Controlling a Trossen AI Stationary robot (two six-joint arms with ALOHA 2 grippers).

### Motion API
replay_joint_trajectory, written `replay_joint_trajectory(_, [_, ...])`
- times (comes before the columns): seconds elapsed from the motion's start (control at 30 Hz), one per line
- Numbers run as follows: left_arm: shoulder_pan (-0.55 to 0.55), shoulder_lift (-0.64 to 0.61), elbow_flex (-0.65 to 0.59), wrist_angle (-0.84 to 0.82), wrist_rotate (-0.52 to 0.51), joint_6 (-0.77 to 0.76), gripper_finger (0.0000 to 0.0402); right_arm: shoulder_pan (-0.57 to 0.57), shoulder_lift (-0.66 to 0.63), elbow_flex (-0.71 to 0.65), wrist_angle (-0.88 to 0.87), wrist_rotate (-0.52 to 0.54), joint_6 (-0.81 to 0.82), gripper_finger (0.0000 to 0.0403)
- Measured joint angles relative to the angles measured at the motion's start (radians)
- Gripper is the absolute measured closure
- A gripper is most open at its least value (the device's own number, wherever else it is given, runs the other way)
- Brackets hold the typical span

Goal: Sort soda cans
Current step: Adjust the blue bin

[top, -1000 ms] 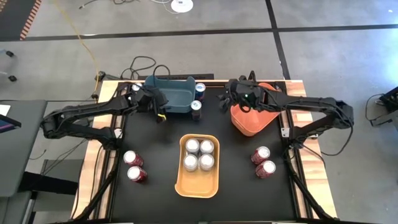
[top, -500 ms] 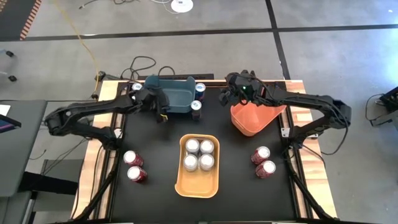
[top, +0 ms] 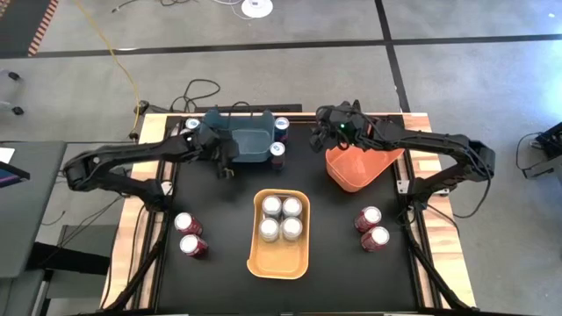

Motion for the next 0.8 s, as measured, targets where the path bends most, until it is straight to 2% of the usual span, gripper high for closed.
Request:
replay_joint_trajectory(0.07, [-0.015, -0.024, 0.0, -0.037, 0.006, 0.012, 0.0394, 0.002, 0.0, 0.0, -0.013, 0.0, 0.001, 0.0122])
replay_joint_trajectory(0.47, [-0.136, -0.116, 0.0, -0.14, -0.003, 0.092, 0.0391, 0.028, 0.0, 0.0, -0.002, 0.0, -0.011, 0.0122])
replay_joint_trajectory(0.63, [-0.203, -0.144, 0.0, -0.177, -0.063, 0.207, 0.0391, 0.027, 0.0, 0.0, 0.011, 0.0, -0.018, 0.0122])
replay_joint_trajectory(0.8, [-0.232, -0.145, 0.0, -0.181, -0.126, 0.233, 0.0391, 0.027, 0.0, 0.0, 0.014, 0.0, -0.019, 0.0122])
